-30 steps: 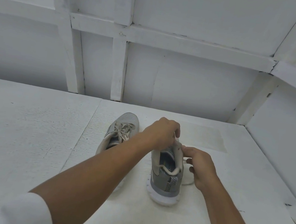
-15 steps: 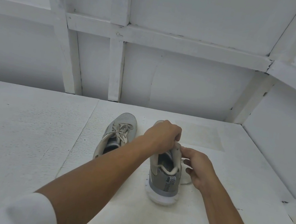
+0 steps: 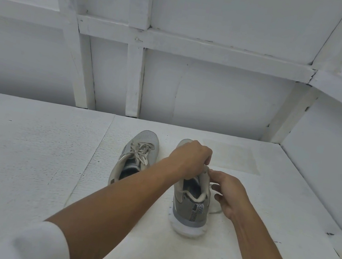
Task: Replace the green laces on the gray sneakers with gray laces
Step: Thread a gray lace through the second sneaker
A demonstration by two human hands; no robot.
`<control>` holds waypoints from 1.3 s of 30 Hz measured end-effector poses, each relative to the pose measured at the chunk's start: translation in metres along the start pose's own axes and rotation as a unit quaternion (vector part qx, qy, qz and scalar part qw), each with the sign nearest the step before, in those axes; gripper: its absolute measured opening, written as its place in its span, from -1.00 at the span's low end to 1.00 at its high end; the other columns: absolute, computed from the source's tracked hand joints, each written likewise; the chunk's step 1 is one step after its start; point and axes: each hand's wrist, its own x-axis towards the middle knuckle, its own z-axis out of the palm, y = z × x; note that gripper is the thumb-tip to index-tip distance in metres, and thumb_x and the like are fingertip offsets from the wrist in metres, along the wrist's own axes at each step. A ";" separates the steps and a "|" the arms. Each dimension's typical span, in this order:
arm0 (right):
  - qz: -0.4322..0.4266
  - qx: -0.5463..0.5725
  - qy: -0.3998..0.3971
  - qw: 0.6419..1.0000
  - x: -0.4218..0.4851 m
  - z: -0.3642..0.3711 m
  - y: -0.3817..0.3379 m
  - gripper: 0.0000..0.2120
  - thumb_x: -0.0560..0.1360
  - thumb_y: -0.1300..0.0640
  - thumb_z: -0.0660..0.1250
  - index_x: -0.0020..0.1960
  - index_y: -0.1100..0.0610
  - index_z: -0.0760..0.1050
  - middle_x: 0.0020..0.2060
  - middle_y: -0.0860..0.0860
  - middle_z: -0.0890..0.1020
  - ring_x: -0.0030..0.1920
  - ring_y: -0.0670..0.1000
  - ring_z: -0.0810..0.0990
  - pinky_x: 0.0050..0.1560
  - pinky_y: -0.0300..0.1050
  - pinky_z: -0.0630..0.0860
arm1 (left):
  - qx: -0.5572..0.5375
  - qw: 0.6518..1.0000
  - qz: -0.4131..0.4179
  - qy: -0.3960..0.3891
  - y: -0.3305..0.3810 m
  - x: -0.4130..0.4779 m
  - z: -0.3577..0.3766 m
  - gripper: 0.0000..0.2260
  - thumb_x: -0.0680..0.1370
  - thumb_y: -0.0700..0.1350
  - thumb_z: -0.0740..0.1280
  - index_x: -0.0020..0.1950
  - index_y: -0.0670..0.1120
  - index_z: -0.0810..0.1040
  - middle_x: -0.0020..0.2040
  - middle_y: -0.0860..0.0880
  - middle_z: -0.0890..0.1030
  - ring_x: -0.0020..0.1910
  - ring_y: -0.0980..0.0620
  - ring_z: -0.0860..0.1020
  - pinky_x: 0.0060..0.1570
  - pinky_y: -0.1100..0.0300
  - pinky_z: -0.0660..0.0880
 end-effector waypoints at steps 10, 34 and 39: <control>-0.017 -0.074 -0.073 0.994 0.001 -0.014 0.000 -0.83 0.58 0.05 0.29 0.02 0.04 0.65 -0.04 -0.05 0.71 0.00 0.00 0.60 0.00 -0.03 0.36 | 0.038 0.998 0.011 0.043 0.006 -0.008 0.005 -0.85 0.56 -0.14 0.31 0.11 -0.09 0.56 0.00 -0.11 0.60 -0.02 -0.11 0.55 -0.15 0.14 0.37; -0.015 0.296 0.093 0.951 0.017 -0.043 -0.007 -0.90 0.51 0.30 0.25 -0.17 0.19 0.42 -0.32 0.04 0.42 -0.36 -0.03 0.43 -0.35 -0.21 0.39 | 0.038 0.996 0.031 -0.078 -0.003 0.001 -0.004 -0.58 0.65 0.00 0.09 0.52 0.02 0.25 0.46 -0.03 0.35 0.50 -0.06 0.14 0.41 -0.12 0.11; -0.083 -0.055 0.150 0.984 0.009 -0.040 -0.006 -0.92 0.49 0.25 0.28 -0.08 0.14 0.54 -0.10 0.04 0.61 -0.13 0.02 0.55 -0.19 -0.15 0.42 | 0.109 0.981 0.023 -0.156 0.014 0.023 0.004 -0.63 0.63 -0.05 0.09 0.44 0.04 0.34 0.30 -0.09 0.51 0.35 -0.10 0.36 0.32 -0.02 0.18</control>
